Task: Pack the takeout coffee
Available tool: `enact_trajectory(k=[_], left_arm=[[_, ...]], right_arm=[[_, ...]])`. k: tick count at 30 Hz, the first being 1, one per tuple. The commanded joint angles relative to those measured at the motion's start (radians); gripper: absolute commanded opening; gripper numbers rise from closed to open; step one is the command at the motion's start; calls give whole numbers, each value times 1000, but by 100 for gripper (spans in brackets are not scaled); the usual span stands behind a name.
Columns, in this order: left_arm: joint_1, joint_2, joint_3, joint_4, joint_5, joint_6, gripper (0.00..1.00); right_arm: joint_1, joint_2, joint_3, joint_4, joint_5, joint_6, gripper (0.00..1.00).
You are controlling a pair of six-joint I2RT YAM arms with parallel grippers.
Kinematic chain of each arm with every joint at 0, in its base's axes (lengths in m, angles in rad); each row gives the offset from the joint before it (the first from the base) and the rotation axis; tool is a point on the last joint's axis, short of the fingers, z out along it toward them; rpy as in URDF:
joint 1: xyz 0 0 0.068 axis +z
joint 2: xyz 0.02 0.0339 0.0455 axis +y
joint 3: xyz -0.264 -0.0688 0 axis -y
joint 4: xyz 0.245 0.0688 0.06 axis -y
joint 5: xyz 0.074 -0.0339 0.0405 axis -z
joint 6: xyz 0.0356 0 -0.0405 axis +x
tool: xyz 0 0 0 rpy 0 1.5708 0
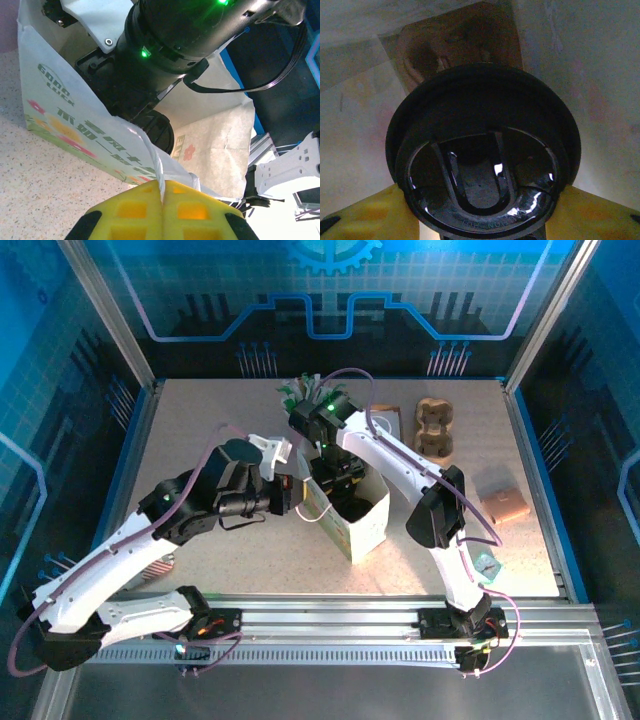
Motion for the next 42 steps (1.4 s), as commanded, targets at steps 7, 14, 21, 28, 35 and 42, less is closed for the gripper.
enact_trajectory(k=[7, 14, 21, 28, 35, 42], left_arm=[[-15, -4, -10, 23, 24, 8, 0], [-18, -2, -13, 24, 21, 7, 0], [-21, 0, -14, 27, 22, 7, 0], [-23, 0, -17, 26, 23, 5, 0], [-28, 1, -23, 33, 24, 3, 0], [-31, 3, -28, 33, 21, 3, 0]], right_arm=[[12, 34, 19, 1, -15, -14, 49], [17, 26, 41, -4, -16, -11, 48], [17, 29, 38, -5, -13, -11, 48], [18, 29, 40, 1, -22, -10, 48], [18, 32, 40, 3, -31, -9, 48], [18, 28, 55, 2, -41, -8, 49]])
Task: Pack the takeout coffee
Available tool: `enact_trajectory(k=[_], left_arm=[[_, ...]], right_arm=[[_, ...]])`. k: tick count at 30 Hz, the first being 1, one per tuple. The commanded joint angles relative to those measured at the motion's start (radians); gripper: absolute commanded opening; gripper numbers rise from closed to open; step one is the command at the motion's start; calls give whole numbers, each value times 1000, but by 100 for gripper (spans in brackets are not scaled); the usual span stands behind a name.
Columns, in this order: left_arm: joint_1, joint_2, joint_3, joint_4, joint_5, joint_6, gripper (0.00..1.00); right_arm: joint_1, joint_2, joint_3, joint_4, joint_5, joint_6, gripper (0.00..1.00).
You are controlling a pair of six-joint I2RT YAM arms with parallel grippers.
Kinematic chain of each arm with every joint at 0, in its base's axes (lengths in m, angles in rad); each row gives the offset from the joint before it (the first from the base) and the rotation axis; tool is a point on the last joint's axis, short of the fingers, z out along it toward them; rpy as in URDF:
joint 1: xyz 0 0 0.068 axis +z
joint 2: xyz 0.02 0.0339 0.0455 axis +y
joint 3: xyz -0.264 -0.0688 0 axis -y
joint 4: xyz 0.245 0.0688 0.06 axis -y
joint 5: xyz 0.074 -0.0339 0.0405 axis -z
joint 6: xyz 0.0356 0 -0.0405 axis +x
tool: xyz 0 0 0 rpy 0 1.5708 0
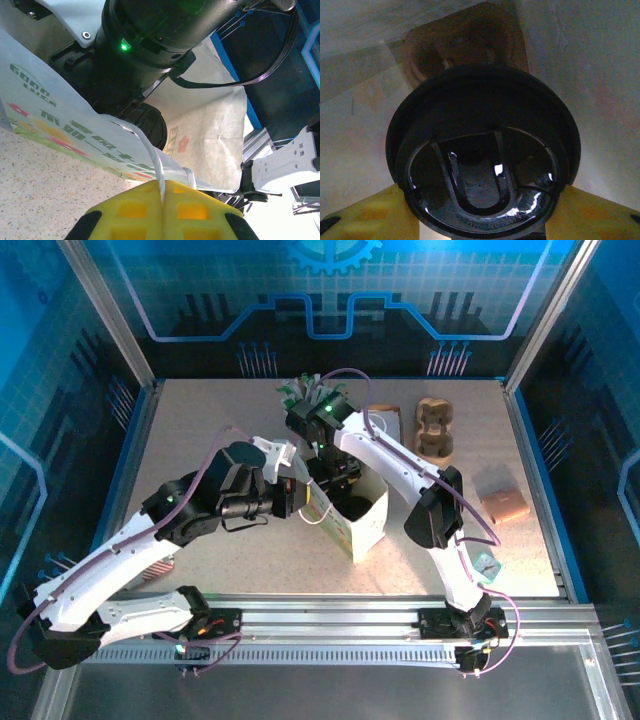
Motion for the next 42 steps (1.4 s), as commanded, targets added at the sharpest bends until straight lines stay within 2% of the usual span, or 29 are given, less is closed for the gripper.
enact_trajectory(k=[1, 42], left_arm=[[-9, 0, -18, 17, 17, 3, 0], [-28, 4, -30, 20, 17, 2, 0]], right_arm=[[5, 18, 37, -11, -21, -4, 48], [1, 40, -24, 43, -38, 2, 48]])
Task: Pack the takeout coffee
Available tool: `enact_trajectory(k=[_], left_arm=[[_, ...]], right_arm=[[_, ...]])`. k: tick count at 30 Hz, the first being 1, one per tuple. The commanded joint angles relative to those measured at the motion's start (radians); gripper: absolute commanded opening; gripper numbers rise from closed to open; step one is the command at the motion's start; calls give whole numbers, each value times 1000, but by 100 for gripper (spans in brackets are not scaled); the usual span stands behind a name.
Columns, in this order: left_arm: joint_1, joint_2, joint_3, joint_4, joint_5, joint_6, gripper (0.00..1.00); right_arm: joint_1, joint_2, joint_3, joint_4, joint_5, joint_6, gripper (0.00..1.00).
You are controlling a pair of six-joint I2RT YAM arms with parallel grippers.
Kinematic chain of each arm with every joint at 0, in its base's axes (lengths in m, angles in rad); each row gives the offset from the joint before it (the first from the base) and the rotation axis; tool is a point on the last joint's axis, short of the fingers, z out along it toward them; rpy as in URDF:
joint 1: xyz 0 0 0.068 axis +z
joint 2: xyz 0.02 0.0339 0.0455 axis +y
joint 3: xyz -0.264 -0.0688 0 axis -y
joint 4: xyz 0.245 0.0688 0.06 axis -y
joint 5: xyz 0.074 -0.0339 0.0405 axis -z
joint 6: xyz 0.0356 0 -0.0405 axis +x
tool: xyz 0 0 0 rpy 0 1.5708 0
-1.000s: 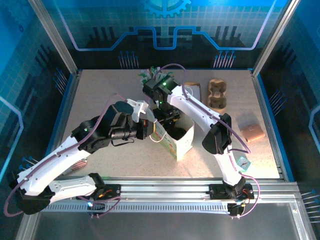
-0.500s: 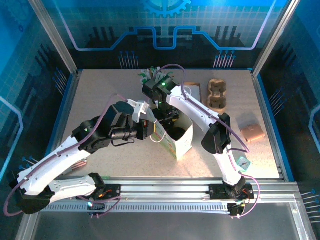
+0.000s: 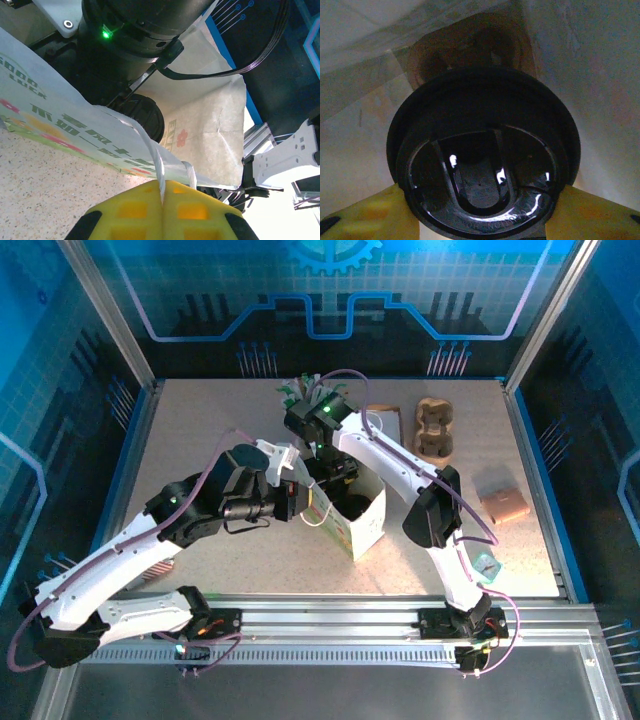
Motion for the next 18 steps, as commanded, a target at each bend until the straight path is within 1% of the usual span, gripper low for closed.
enact_trajectory(k=[1, 18], left_arm=[[-12, 2, -15, 14, 16, 0, 0], [-15, -10, -15, 17, 4, 3, 0]], right_arm=[[1, 26, -26, 15, -22, 2, 48], [-5, 31, -79, 46, -11, 1, 48]])
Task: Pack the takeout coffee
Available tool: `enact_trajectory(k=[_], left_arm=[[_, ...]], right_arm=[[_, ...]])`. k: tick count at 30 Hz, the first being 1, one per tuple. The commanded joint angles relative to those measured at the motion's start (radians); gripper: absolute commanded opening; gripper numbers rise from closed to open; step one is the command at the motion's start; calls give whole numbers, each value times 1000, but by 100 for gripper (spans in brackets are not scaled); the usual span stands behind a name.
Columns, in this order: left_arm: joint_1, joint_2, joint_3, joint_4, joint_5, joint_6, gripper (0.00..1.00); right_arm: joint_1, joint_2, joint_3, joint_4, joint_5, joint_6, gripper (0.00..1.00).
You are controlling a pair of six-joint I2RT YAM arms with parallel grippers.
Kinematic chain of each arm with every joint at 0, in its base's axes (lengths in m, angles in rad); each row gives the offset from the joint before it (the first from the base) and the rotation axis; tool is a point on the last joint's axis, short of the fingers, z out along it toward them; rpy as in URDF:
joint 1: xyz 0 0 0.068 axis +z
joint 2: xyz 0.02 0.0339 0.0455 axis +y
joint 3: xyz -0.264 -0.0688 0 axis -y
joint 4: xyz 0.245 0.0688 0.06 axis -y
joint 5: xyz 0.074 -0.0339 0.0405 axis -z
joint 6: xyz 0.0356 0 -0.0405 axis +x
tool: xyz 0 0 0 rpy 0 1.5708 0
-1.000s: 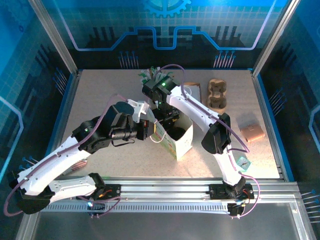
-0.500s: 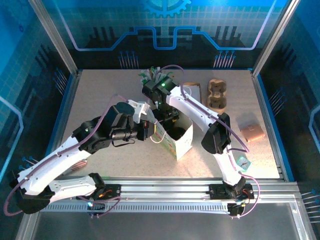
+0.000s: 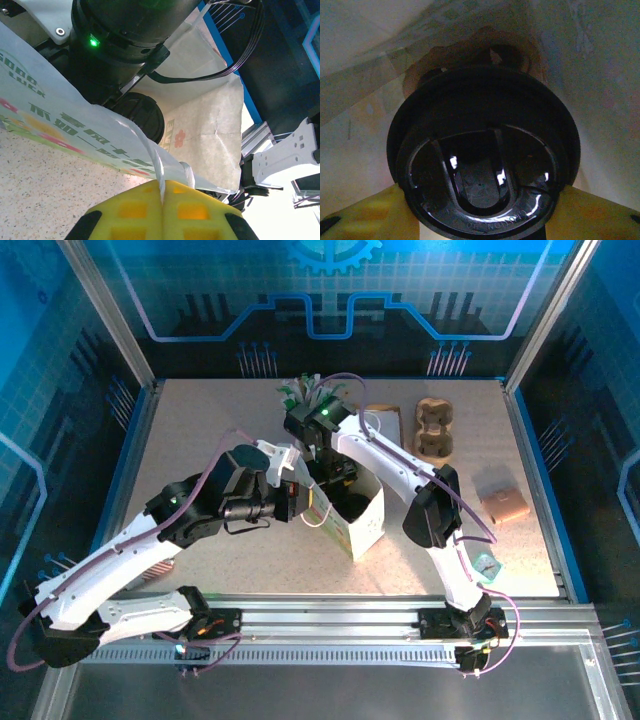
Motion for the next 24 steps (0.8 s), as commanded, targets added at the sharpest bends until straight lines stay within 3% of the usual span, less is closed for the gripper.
enact_trajectory(k=[1, 24], left_arm=[[-9, -11, -15, 20, 6, 3, 0], [-18, -26, -29, 27, 9, 5, 0]], right_arm=[[-6, 31, -34, 10, -13, 1, 48], [-28, 29, -124, 80, -23, -8, 49]])
